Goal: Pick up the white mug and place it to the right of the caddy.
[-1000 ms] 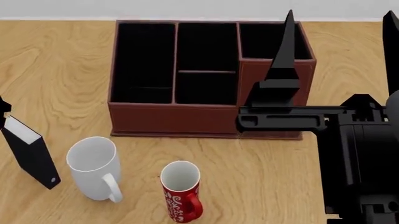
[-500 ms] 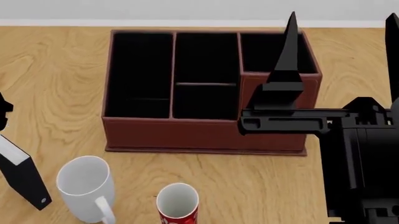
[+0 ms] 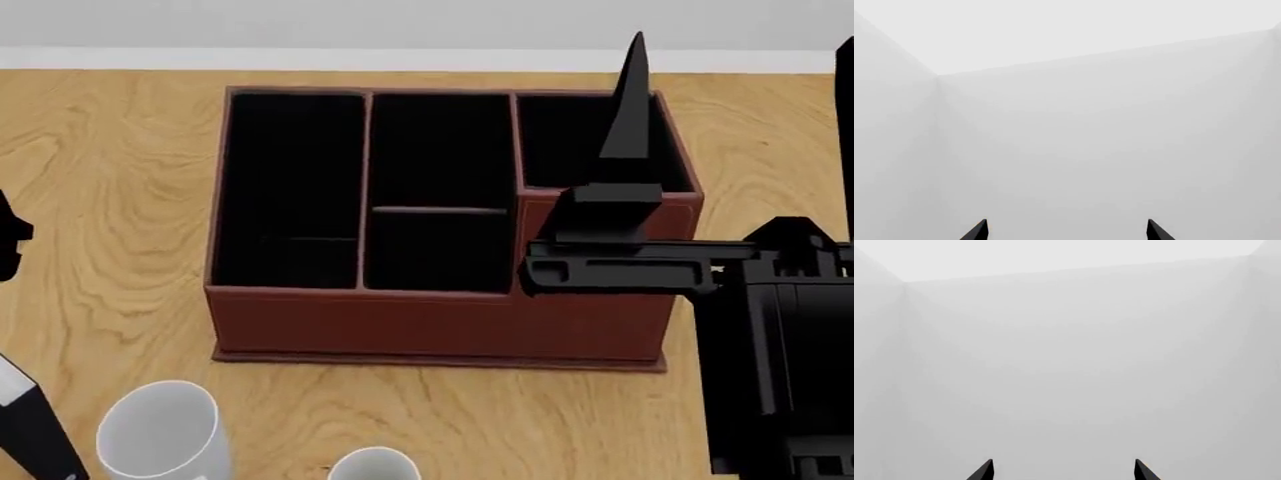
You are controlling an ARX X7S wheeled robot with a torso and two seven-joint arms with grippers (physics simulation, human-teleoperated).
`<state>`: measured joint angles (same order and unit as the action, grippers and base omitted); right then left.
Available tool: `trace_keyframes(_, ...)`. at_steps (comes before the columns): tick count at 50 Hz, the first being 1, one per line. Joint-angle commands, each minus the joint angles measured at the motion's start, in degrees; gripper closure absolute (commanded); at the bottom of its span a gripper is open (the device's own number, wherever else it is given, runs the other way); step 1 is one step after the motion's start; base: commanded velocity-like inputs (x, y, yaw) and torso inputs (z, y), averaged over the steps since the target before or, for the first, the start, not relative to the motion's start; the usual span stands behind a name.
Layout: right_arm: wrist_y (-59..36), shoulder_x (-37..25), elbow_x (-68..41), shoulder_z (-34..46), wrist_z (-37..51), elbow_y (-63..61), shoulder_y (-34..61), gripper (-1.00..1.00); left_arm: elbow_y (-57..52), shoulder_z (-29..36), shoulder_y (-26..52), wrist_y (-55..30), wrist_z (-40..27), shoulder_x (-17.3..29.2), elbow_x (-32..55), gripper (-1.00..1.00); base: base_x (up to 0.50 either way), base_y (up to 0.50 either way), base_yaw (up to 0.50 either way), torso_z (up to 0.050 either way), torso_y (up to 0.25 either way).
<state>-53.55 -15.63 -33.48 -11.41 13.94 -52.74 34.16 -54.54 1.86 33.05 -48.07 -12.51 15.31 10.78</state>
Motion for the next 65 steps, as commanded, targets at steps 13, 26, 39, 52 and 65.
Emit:
trace_keyframes(13, 0.0, -1.0, -1.9, -0.3, 1.3, -0.6, -0.3, -1.00, -0.6, -0.2, -0.3, -0.2, -0.8, 0.4, 0.9, -1.00, 0.16, 0.00, 0.00, 0.000, 0.000)
trace_keyframes(26, 1.0, -1.6, -1.7, 0.2, 1.6, -0.4, -0.8, -1.00, -0.6, 0.2, -0.4, 0.2, -1.3, 0.8, 1.0, -1.00, 0.11, 0.00, 0.00, 0.000, 0.001)
trace_keyframes(39, 1.2, -1.9, -2.4, 0.0, 2.2, -0.4, -1.0, -1.00, -1.3, 1.2, -0.3, 0.4, -1.5, 1.9, 0.8, -1.00, 0.00, 0.00, 0.00, 0.000, -0.088)
trace_keyframes(52, 1.7, -2.3, -2.8, 0.0, 2.4, -0.2, -1.5, -1.00, -1.3, 1.6, 0.0, -0.1, -2.2, 2.1, 1.0, -1.00, 0.00, 0.00, 0.00, 0.000, -0.209)
trace_keyframes(65, 2.1, -2.9, -3.9, -0.9, 2.6, -0.8, -2.7, -1.00, -2.0, 1.8, 0.2, -0.8, -2.8, 2.1, 1.6, -1.00, 0.00, 0.00, 0.00, 0.000, -0.153)
